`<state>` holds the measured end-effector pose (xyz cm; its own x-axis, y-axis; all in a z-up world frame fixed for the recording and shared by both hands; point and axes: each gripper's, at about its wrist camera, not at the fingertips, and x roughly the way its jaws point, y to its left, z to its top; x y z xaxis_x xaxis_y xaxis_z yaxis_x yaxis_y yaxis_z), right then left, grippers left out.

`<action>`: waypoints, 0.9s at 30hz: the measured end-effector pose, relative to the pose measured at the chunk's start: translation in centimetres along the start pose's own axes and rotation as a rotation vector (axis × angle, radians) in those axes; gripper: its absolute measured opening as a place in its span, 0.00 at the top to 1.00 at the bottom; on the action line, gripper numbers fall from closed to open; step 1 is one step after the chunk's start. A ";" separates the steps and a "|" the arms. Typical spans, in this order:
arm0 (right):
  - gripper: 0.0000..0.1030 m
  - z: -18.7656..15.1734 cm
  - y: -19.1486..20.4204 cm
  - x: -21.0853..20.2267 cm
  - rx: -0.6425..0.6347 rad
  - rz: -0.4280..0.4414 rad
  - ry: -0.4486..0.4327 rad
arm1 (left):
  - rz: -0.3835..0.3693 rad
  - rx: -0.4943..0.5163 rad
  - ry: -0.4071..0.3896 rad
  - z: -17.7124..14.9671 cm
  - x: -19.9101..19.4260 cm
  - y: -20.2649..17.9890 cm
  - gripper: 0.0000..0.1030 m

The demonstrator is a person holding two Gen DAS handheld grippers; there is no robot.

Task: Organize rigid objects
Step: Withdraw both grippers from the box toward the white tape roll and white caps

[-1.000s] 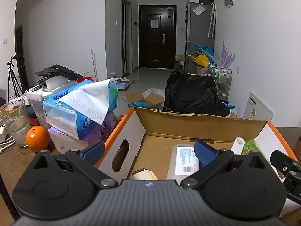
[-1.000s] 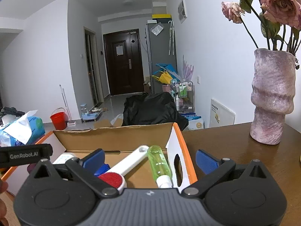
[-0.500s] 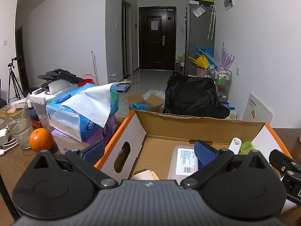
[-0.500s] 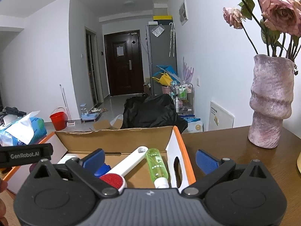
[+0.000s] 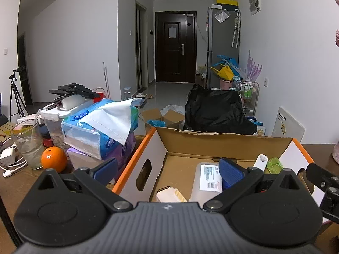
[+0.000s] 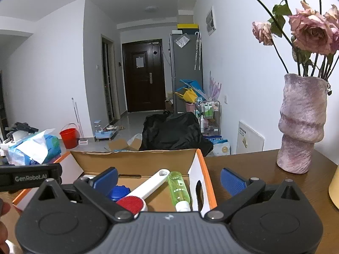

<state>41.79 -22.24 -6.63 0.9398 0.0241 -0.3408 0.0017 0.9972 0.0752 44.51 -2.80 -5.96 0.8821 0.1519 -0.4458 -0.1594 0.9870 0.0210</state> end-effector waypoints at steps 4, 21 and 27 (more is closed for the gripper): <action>0.00 0.1 -0.2 -0.9 -0.004 0.004 -0.010 | -0.006 0.002 -0.005 -0.2 -0.8 0.3 0.00; 0.00 -0.6 -1.9 -5.8 -0.028 0.010 -0.037 | -0.021 0.017 -0.025 -1.7 -4.8 1.3 0.00; 0.00 -1.4 -2.8 -7.7 -0.052 0.006 -0.032 | -0.022 0.016 -0.017 -2.7 -6.1 1.9 0.00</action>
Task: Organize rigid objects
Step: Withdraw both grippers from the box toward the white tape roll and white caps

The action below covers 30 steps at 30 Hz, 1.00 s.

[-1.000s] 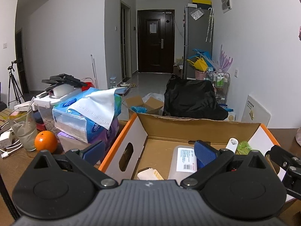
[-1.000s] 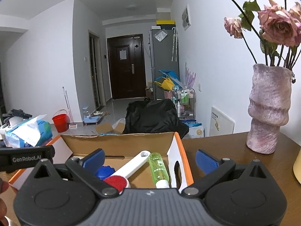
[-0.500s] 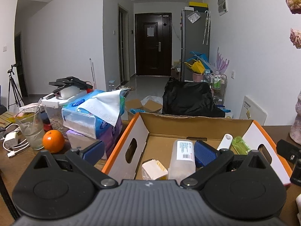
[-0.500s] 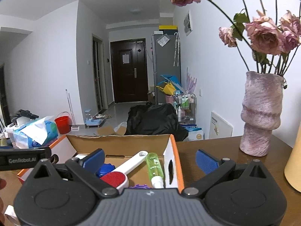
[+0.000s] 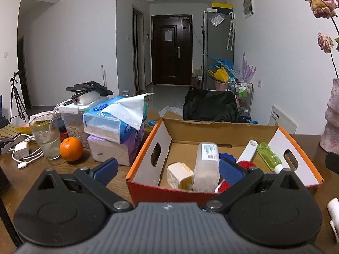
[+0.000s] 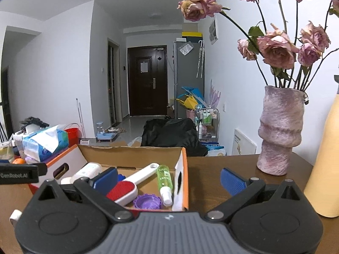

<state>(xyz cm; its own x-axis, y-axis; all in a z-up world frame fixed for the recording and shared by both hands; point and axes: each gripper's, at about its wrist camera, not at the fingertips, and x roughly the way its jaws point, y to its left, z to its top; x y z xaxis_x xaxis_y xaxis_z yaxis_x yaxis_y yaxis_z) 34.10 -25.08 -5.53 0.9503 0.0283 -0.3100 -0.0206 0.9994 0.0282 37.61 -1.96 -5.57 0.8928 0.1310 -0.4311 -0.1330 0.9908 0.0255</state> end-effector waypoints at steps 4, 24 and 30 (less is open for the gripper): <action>0.00 -0.6 -0.6 -1.2 -0.010 -0.008 0.007 | -0.003 0.000 0.004 -0.8 -1.2 0.4 0.00; 0.00 -4.2 -7.0 -5.9 0.000 -0.082 0.074 | 0.027 -0.012 0.053 -4.6 -5.0 1.7 0.00; 0.00 -5.7 -9.9 -6.7 0.004 -0.124 0.120 | 0.040 -0.027 0.085 -5.9 -5.6 2.0 0.00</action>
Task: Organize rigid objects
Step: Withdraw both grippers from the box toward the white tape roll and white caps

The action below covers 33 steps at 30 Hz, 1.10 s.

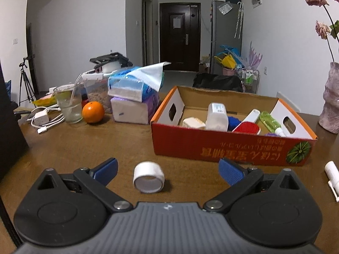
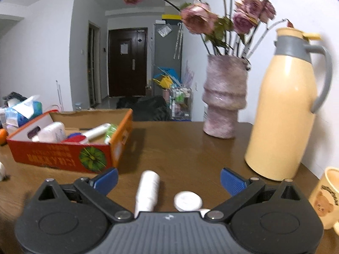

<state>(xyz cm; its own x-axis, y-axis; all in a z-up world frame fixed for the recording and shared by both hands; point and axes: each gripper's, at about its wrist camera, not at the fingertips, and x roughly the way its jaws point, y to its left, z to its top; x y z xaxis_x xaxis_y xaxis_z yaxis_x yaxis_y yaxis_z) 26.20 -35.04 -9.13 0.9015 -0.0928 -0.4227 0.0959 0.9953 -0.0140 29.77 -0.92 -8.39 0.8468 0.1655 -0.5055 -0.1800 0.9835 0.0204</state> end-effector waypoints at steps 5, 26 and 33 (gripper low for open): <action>0.00 -1.3 -2.2 0.6 0.009 -0.034 0.059 | 0.005 -0.010 0.017 -0.8 -0.4 0.2 0.00; 0.27 -4.3 -4.7 4.3 0.026 -0.045 0.225 | 0.022 -0.034 0.076 -2.2 0.1 0.8 0.00; 0.62 -4.4 -4.9 4.4 0.053 -0.013 0.213 | 0.021 -0.046 0.090 -2.2 0.4 1.2 0.00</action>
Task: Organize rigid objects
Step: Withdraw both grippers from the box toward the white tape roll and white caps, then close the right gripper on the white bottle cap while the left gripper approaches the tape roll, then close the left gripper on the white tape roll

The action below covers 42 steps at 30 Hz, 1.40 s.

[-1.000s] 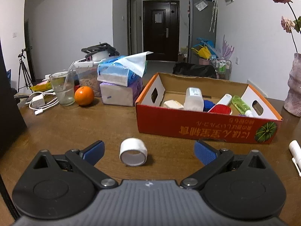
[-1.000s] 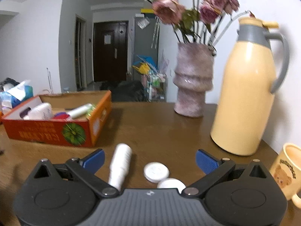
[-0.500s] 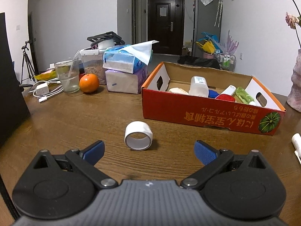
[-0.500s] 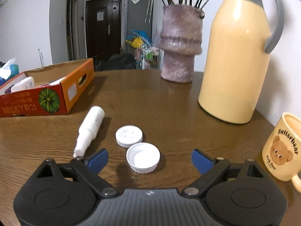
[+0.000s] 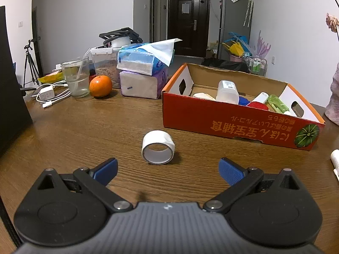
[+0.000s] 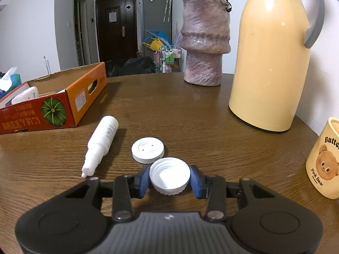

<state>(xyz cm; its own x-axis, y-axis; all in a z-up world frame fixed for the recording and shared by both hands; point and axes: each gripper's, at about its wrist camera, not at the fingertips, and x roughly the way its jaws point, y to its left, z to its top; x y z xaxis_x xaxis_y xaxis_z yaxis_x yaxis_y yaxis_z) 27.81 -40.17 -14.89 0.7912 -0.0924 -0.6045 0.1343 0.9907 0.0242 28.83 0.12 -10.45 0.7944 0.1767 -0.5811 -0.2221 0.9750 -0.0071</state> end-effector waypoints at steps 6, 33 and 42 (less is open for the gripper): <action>0.62 0.1 -0.1 -0.8 0.025 -0.010 -0.056 | 0.007 -0.017 0.025 0.2 0.9 0.6 0.00; 0.62 0.3 3.1 -2.2 0.099 -0.032 -0.179 | 0.031 -0.032 0.089 2.5 7.0 3.0 0.00; 0.62 0.4 4.8 -2.1 0.088 -0.021 -0.184 | 0.015 -0.022 0.108 2.7 7.8 2.7 0.18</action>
<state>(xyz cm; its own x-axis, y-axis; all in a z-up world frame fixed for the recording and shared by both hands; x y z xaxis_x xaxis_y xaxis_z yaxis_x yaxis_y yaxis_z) 27.04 -35.26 -13.20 0.8823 -0.1375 -0.4502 0.1968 0.9765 0.0874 35.90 4.53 -12.78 0.7254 0.1746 -0.6659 -0.2470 0.9689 -0.0150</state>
